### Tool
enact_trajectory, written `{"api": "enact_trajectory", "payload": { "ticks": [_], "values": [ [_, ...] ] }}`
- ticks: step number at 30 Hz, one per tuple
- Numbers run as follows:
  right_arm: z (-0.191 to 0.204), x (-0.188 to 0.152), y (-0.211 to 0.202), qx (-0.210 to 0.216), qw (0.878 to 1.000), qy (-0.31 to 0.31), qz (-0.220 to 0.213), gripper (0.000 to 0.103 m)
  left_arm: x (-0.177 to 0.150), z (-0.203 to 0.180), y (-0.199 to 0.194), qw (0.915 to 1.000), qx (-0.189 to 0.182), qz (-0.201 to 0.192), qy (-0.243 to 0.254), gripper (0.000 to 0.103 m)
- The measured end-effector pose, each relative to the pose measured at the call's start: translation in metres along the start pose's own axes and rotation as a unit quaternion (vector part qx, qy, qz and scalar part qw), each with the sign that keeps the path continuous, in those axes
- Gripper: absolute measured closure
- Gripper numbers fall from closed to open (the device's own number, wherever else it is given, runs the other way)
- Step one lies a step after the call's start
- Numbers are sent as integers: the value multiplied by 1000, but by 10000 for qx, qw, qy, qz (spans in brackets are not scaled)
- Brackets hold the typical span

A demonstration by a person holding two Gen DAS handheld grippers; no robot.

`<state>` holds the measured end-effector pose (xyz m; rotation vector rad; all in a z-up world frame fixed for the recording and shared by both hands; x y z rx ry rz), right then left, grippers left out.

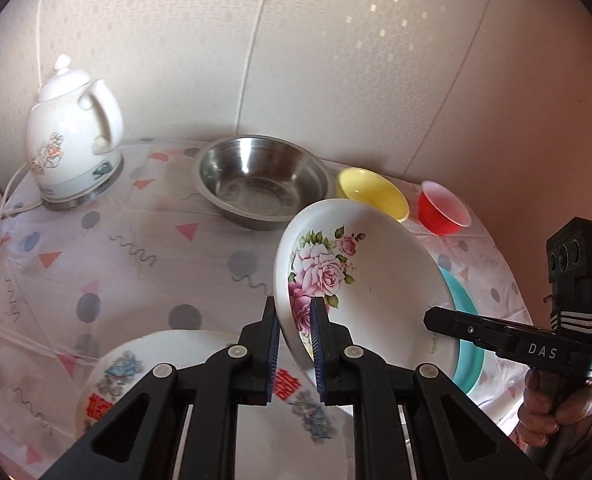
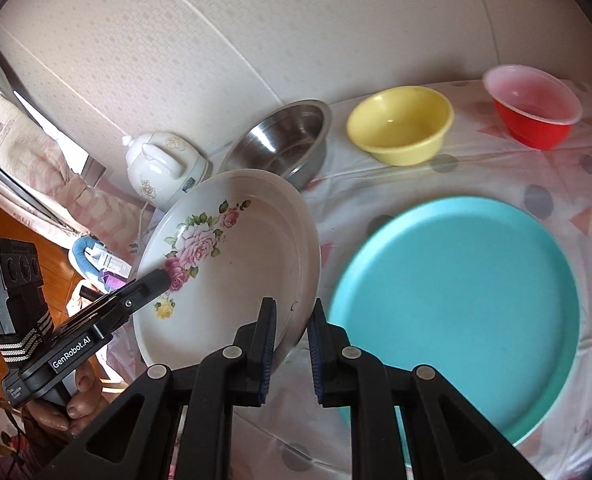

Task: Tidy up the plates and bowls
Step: 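Lift the rose-patterned plate with both grippers over the teal plate, then lower the rose-patterned plate onto the teal plate and open both grippers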

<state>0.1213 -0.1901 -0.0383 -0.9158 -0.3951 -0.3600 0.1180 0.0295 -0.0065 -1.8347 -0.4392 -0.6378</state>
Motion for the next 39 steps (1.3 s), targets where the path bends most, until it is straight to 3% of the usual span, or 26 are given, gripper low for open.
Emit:
{"api": "enact_trajectory", "payload": {
  "ticks": [9, 18, 25, 34, 39],
  "values": [
    [-55, -24, -31, -478, 9977, 457, -133, 88, -11, -61, 41, 9978, -313, 540, 223, 88],
    [-95, -33, -36, -1013, 9920, 738, -125, 88, -24, -94, 81, 9948, -321, 917, 292, 88],
    [-107, -32, -31, -1303, 9887, 738, -99, 88, -30, -102, 101, 9933, -268, 1067, 346, 87],
    [-99, -30, -25, -2082, 9778, 173, -145, 87, -38, -106, 115, 9918, -132, 1200, 417, 87],
    [-95, -31, -26, -2264, 9739, 59, -157, 87, -38, -106, 114, 9919, -126, 1203, 395, 87]
  ]
}}
Point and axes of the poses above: each gripper's, at about its wrist camera, not at the fingertips, and y roughly the way its jaws point, z to its left, x to its top, the point moved 1 cm from there along y, roughly the way its jaws point, and after that the axes turned 1 degree about z, right-handed, at the moved point
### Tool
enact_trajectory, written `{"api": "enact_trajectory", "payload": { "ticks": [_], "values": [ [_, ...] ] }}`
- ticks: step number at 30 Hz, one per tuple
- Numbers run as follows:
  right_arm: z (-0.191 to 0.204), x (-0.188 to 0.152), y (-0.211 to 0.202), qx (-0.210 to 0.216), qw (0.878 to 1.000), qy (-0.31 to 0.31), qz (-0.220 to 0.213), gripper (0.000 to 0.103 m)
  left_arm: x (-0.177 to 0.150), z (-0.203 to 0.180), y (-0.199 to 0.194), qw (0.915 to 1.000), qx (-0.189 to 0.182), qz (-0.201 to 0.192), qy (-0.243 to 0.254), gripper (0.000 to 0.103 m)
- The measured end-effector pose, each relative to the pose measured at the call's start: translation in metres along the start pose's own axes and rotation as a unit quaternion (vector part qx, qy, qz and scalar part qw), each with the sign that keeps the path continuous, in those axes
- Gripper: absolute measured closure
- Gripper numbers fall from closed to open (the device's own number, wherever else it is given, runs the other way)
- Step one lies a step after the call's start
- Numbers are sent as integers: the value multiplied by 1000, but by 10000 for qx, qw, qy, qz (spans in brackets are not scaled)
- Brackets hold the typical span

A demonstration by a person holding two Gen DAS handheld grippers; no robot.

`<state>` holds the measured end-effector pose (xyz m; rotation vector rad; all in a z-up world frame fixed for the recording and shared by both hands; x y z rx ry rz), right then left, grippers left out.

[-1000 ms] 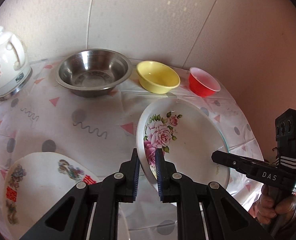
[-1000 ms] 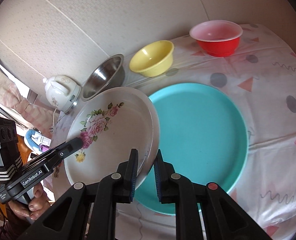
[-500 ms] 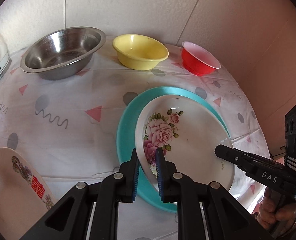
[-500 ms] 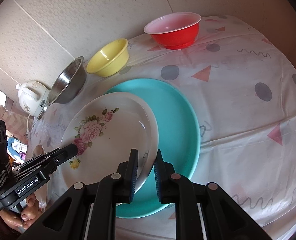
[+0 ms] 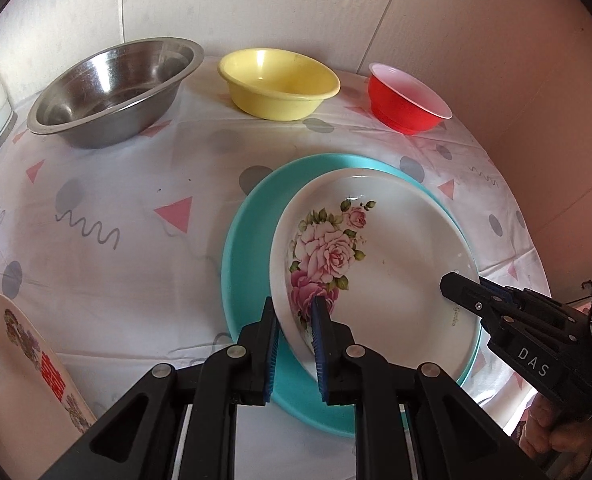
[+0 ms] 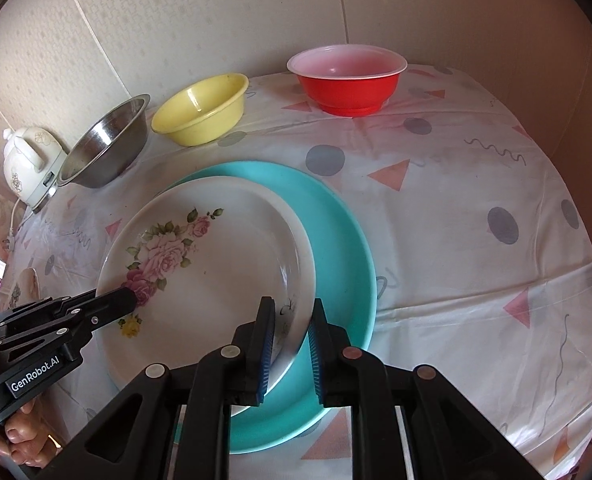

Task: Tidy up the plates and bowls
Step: 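Lower the rose-patterned plate onto the teal plate and open both grippers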

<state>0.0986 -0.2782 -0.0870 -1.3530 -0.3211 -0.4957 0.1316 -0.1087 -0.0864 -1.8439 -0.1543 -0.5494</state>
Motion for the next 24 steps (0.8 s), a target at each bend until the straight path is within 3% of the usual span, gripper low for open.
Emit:
{"api": "enact_trajectory", "payload": {
  "ticks": [11, 24],
  "values": [
    [20, -5, -3, -732, 9958, -468, -283, 84, -1, -1, -1, 9999, 105, -91, 43, 86],
    [23, -8, -15, -1067, 9899, -589, -721, 84, -2, -4, -2, 9995, 254, -142, 87, 86]
  ]
}}
Point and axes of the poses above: each gripper's, at about its wrist camera, not at the fingertips, and y roughly the way its jaws point, z to its left, x to its top, the point moved 1 cm from there along y, roughly the way its jaws point, and after that the axes turned 1 degree about z, right-handed, at the moved point
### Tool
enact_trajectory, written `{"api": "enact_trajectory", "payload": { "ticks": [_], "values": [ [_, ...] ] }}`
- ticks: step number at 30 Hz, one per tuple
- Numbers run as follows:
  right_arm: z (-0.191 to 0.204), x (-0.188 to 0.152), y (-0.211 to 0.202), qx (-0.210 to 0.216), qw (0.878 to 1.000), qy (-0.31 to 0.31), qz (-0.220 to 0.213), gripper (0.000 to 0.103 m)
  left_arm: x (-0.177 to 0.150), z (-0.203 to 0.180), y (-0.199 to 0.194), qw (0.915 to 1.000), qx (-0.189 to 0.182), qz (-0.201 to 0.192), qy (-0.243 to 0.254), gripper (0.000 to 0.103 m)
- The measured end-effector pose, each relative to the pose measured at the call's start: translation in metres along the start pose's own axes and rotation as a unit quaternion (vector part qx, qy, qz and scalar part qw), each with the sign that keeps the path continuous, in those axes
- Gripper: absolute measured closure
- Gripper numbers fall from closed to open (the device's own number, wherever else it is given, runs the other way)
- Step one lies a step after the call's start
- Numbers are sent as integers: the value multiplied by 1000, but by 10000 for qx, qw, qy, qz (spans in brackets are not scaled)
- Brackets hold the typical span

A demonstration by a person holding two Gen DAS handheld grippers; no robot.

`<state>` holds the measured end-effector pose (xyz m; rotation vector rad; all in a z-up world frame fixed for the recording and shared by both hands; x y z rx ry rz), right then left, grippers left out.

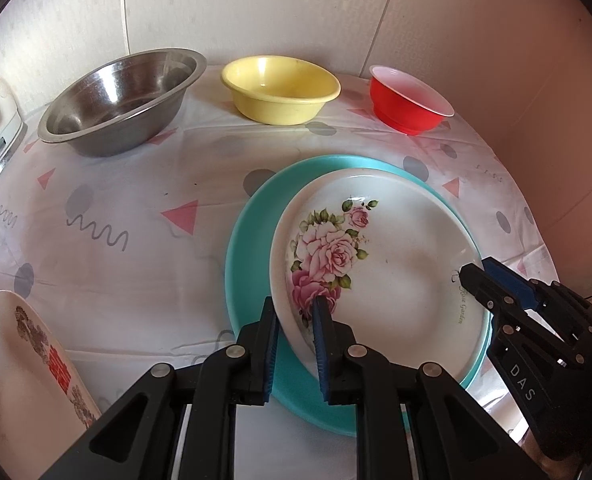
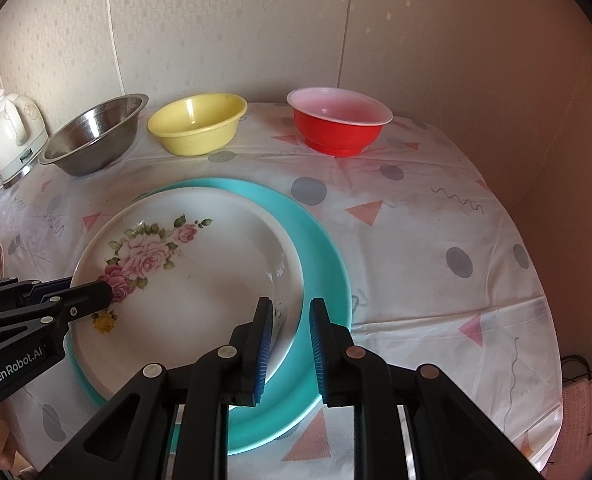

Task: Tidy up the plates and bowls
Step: 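Lower the rose-patterned plate onto the teal plate and open both grippers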

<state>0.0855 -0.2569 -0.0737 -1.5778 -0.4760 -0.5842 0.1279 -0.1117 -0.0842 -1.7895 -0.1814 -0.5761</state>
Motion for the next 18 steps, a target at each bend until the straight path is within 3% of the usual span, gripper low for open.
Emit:
{"api": "enact_trajectory", "payload": {
  "ticks": [18],
  "values": [
    [14, 17, -44, -211, 9975, -164, -649, 77, -2, 4, -6, 9999, -2, -102, -88, 83]
  ]
}}
Point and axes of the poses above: each gripper's, at about its wrist camera, not at the fingertips, and y roughly the way its jaws point, z to its left, x to its top, the point moved 1 cm from there along y, roughly the way its jaws point, and after that the axes turned 1 degree about z, right-handed, at the moved point
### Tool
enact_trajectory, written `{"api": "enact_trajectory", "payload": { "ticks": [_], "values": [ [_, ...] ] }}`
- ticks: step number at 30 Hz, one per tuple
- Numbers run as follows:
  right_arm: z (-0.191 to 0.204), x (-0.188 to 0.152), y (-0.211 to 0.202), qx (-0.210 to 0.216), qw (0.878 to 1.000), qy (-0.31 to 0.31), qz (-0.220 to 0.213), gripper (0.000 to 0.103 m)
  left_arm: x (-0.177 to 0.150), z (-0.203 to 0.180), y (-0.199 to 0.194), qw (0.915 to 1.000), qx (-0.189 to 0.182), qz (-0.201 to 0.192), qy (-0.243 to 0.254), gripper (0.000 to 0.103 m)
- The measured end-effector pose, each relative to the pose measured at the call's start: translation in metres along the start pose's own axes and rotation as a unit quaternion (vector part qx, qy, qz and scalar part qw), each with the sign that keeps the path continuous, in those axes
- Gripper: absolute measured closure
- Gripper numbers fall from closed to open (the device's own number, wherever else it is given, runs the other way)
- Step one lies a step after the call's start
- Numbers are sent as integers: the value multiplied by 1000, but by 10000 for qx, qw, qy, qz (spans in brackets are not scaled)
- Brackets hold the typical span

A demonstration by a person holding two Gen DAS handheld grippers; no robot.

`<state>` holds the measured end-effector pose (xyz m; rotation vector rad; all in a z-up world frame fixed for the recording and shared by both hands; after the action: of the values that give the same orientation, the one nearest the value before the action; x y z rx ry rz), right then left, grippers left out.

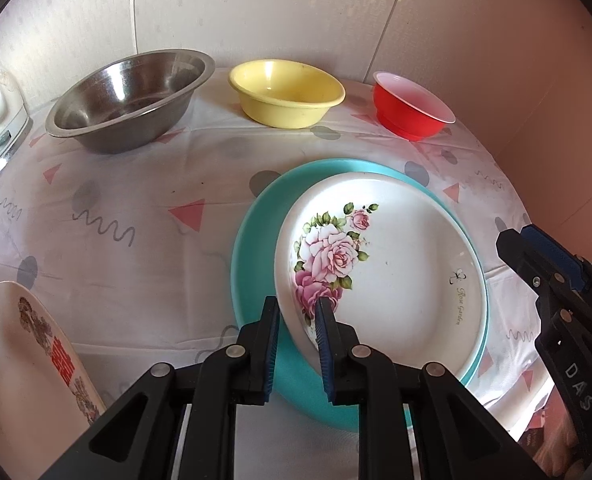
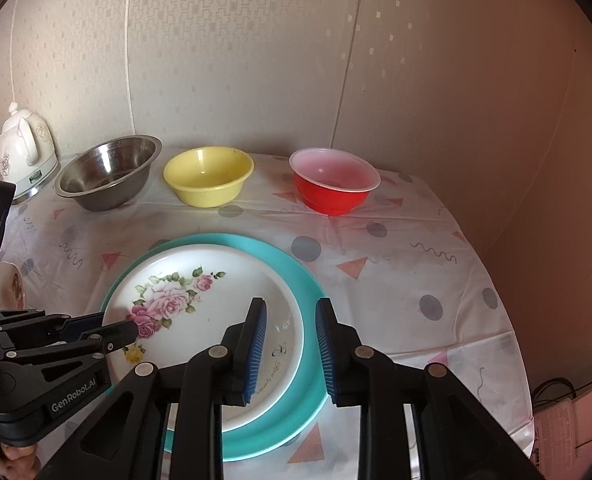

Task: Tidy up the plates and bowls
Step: 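Lower the rose-patterned plate onto the teal plate and open both grippers, then move both grippers to the rim of the large red-character plate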

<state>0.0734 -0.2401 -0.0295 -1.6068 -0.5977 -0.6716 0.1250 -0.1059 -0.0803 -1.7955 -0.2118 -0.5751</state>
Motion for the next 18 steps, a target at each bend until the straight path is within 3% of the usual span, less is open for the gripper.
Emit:
{"api": "enact_trajectory", "payload": {
  "ticks": [8, 18],
  "values": [
    [10, 11, -17, -12, 9995, -142, -267, 77, -1, 9, -13, 9998, -90, -111, -115, 79],
    [25, 20, -30, 102, 9985, -277, -452, 76, -4, 30, -28, 9991, 88, -222, -343, 79]
  ]
}}
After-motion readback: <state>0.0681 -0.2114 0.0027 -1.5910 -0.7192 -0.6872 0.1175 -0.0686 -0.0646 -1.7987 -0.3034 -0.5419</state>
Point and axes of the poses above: each gripper's, at about its wrist camera, not at the fingertips, and y roughly the way its jaws point, z to its left, x to its top, the point moved 1 cm from there along y, roughly the way its jaws point, and after that the axes turned 1 degree about z, right-handed, at the moved point
